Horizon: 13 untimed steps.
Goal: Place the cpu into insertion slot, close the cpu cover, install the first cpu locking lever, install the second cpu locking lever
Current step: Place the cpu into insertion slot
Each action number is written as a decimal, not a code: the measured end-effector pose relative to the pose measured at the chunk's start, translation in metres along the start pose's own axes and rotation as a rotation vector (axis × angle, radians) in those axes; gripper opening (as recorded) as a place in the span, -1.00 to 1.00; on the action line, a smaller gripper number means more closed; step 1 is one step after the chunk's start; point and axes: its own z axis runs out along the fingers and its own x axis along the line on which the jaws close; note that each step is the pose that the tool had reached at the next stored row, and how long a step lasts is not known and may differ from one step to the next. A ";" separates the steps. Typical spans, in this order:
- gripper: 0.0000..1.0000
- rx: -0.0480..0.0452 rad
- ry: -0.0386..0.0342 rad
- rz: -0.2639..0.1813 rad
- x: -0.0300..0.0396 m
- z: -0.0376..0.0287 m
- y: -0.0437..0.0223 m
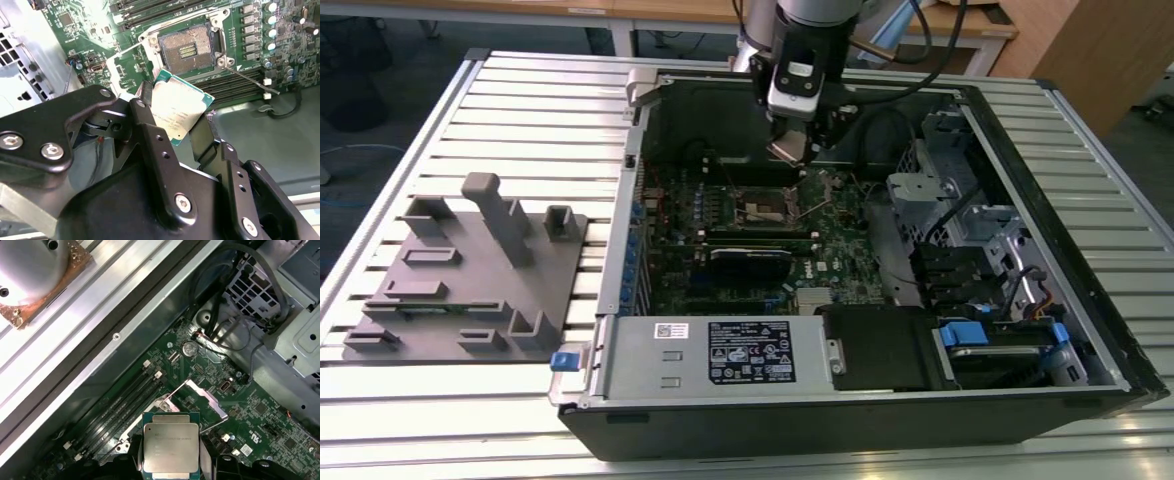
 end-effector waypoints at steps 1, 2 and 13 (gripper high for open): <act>0.08 -0.0001 -0.0007 0.007 0.0000 0.0000 0.0000; 0.08 -0.0002 -0.0011 0.013 0.0000 0.0000 0.0000; 0.08 -0.0003 -0.0017 0.019 0.0000 0.0000 0.0000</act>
